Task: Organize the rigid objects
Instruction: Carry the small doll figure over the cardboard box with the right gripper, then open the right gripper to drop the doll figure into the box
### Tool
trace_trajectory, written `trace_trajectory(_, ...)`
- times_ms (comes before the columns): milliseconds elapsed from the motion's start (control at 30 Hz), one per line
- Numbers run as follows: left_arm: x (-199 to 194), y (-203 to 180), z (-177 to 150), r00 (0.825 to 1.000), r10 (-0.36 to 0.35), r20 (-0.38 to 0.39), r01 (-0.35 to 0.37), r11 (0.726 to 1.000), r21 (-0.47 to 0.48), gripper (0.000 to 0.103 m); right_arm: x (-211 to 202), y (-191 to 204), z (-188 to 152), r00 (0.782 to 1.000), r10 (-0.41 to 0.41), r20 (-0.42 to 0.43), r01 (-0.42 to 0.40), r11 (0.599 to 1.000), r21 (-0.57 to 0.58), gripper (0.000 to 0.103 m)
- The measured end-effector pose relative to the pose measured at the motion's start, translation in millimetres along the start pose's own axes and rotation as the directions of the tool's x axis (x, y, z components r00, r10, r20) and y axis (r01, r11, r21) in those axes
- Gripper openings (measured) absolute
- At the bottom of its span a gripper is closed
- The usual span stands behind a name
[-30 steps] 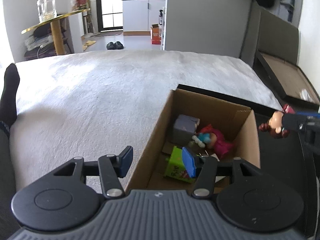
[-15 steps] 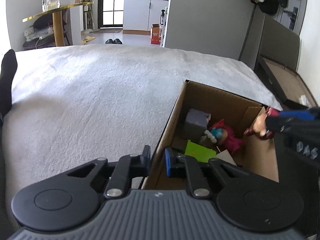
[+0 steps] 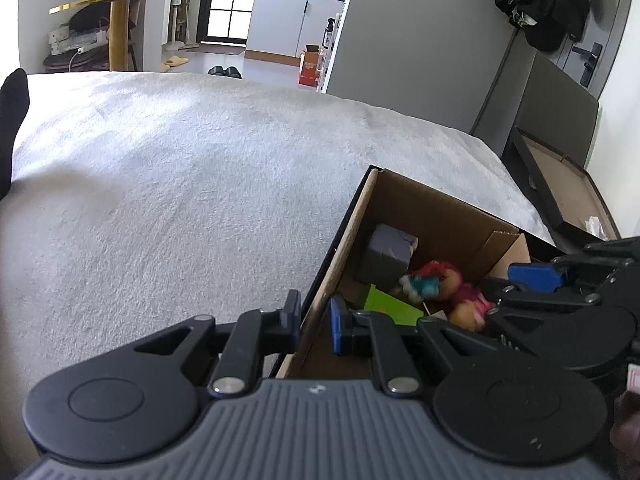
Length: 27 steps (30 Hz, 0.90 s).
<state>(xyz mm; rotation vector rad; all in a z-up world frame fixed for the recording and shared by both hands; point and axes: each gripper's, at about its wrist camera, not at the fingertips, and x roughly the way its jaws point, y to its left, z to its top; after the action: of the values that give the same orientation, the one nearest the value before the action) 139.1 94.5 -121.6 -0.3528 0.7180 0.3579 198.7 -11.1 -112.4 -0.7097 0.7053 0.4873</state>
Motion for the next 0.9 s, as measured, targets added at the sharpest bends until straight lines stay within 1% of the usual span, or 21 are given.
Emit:
trace_trajectory(267, -0.5, 2.3, 0.7, 1.000, -0.012, -0.006, 0.012, 1.000, -0.009, 0.014, -5.8, 1.3, 2.7, 1.000, 0.006, 0.009, -0.006, 1.000, 0.013, 0.029)
trace_trajectory(333, -0.4, 3.0, 2.0, 1.000, -0.010, -0.017, 0.010, 1.000, -0.013, 0.015, -9.4, -1.1, 2.4, 1.000, 0.002, 0.009, -0.002, 1.000, 0.023, 0.033)
trace_trajectory(400, 1.6, 3.3, 3.8, 0.999, -0.004, -0.041, 0.003, 1.000, -0.020, 0.016, -11.6, -5.1, 2.8, 1.000, -0.003, 0.007, 0.003, 0.999, 0.040, 0.042)
trace_trajectory(533, 1.5, 6.1, 6.5, 0.998, -0.010, -0.062, 0.008, 1.000, -0.027, 0.017, -18.8, -15.9, 3.0, 1.000, 0.008, 0.000, -0.008, 0.995, 0.096, 0.044)
trace_trajectory(633, -0.2, 6.3, 8.9, 0.998, 0.004, -0.070, -0.006, 1.000, -0.021, 0.024, -23.7, -22.1, 1.4, 1.000, 0.021, -0.004, -0.020, 0.991, 0.134, 0.045)
trace_trajectory(700, -2.6, 6.9, 10.5, 0.998, 0.018, -0.067, -0.019, 1.000, -0.013, 0.033, -27.6, -26.5, 0.5, 0.999, 0.032, -0.003, -0.031, 0.986, 0.163, 0.045)
trace_trajectory(767, -5.3, 7.0, 12.4, 0.998, 0.024, -0.061, -0.025, 1.000, -0.009, 0.040, -32.8, -31.2, -0.2, 0.999, 0.045, 0.004, -0.045, 0.980, 0.194, 0.045)
trace_trajectory(833, -8.9, 6.7, 15.9, 0.998, 0.027, -0.056, -0.027, 1.000, -0.005, 0.044, -39.5, -34.7, -2.3, 0.999, 0.052, 0.014, -0.053, 0.976, 0.213, 0.046)
trace_trajectory(900, -13.9, 4.9, 19.2, 0.998, 0.032, -0.045, -0.032, 0.999, -0.001, 0.047, -47.5, -39.6, -5.5, 0.998, 0.055, 0.027, -0.060, 0.971, 0.232, 0.051)
